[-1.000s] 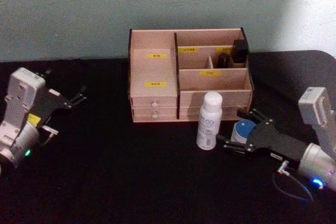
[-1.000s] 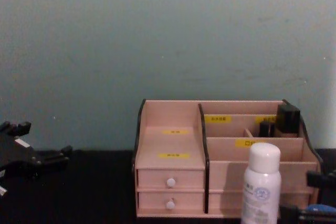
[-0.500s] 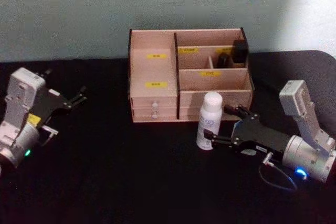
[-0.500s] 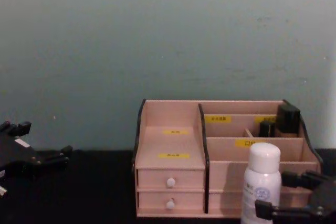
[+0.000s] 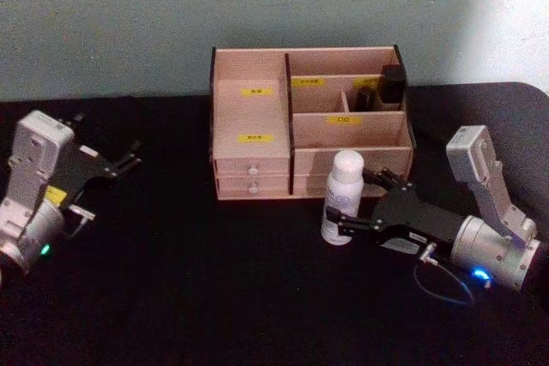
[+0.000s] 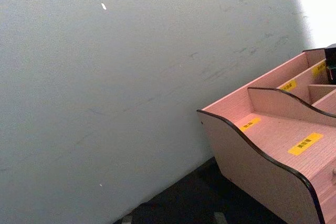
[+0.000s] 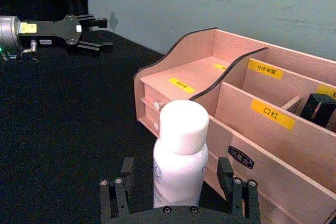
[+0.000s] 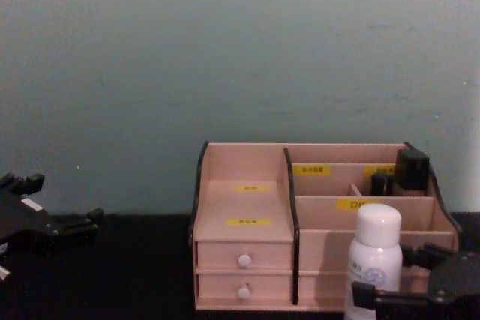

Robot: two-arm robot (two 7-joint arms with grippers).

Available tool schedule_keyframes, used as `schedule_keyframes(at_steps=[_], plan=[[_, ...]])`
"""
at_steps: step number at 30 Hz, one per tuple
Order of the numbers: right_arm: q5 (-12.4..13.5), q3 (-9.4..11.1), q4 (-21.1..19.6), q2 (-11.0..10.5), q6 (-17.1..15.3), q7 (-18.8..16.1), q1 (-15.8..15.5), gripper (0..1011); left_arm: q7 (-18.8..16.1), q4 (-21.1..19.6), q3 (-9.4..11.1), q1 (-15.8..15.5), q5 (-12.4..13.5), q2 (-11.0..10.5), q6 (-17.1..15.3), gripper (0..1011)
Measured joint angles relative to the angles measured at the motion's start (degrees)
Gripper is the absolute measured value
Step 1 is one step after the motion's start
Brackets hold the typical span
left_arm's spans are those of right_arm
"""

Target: Pick up the facial cleanser and watermelon frost from the table and place them into the tiered storage box.

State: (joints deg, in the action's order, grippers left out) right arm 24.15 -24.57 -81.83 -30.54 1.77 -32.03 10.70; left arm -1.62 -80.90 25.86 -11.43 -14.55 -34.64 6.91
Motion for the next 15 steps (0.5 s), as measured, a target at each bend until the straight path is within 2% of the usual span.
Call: schedule_keyframes(at_steps=[9, 15], plan=[[0.01, 0.04, -0.18, -0.14, 0.01, 0.07, -0.11, 992, 0.00, 0.00, 0.00, 0.00, 0.00, 0.00, 0.00, 1001], [0.03, 0.04, -0.26, -0.18, 0.02, 0.14, -0.15, 868, 0.00, 0.00, 0.00, 0.00, 0.00, 0.00, 0.00, 1001]])
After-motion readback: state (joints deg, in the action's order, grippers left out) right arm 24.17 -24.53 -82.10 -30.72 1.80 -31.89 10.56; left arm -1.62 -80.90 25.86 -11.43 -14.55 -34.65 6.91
